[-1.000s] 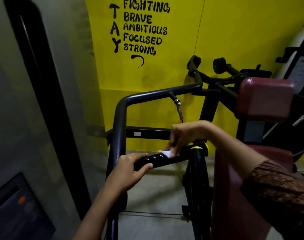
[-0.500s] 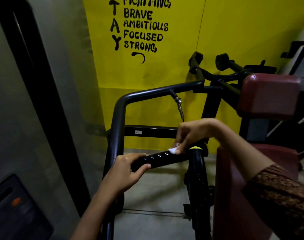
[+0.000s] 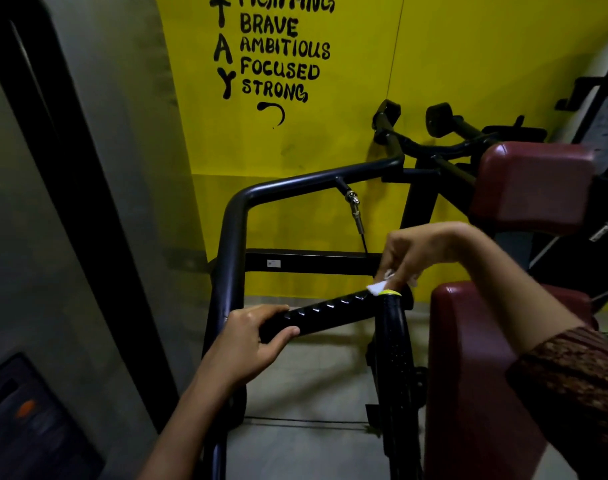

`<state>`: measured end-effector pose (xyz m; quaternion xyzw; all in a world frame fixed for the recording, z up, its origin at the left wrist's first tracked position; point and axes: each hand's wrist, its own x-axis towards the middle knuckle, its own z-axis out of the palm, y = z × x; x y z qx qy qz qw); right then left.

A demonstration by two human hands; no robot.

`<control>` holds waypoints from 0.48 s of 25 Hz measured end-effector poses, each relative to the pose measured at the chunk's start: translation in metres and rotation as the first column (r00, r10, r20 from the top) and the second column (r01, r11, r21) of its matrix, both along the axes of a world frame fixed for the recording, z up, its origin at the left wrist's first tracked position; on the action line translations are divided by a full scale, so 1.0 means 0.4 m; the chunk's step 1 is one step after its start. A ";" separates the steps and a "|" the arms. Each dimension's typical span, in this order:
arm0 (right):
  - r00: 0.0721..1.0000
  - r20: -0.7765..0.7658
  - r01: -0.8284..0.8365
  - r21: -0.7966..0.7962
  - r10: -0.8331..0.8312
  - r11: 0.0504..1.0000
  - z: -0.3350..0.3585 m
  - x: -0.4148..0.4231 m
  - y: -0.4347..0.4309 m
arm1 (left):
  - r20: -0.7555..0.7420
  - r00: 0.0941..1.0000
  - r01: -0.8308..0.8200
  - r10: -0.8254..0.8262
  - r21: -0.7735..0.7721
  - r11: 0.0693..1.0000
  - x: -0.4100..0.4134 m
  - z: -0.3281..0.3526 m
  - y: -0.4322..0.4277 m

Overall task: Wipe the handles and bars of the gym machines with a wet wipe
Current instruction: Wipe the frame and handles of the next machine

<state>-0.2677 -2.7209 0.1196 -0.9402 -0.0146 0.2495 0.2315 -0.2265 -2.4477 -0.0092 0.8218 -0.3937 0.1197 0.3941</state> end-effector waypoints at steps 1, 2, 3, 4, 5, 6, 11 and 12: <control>1.000 -0.009 0.017 -0.005 -0.017 1.000 0.009 -0.005 -0.012 | -0.007 1.000 0.001 -0.001 -0.003 1.000 0.000 0.000 0.001; 1.000 0.006 -0.005 -0.062 0.006 0.998 0.011 -0.002 -0.005 | -0.012 1.000 0.003 -0.003 -0.005 1.000 0.000 0.000 0.001; 0.998 0.031 -0.047 -0.146 0.052 0.988 0.005 0.008 0.019 | -0.017 1.000 0.002 -0.002 -0.006 1.000 -0.001 0.001 0.002; 0.994 0.054 -0.084 -0.191 0.095 0.978 -0.008 0.021 0.053 | -0.021 1.000 0.000 0.000 -0.006 1.000 -0.001 0.001 0.003; 0.990 0.073 -0.108 -0.167 0.122 0.980 -0.022 0.032 0.091 | -0.023 1.000 -0.002 0.002 -0.006 1.000 -0.001 0.002 0.004; 0.986 0.098 -0.126 -0.108 0.136 0.986 -0.037 0.041 0.120 | -0.021 1.000 -0.002 0.002 -0.005 1.000 -0.001 0.002 0.005; 0.907 0.419 -0.048 0.214 -0.047 0.976 -0.007 -0.027 0.135 | 0.010 1.000 -0.017 0.017 0.008 1.000 0.000 -0.002 0.002; 0.853 0.512 -0.021 0.219 -0.097 0.975 0.004 -0.056 0.127 | 0.026 0.999 -0.019 0.019 0.012 1.000 0.000 -0.003 0.002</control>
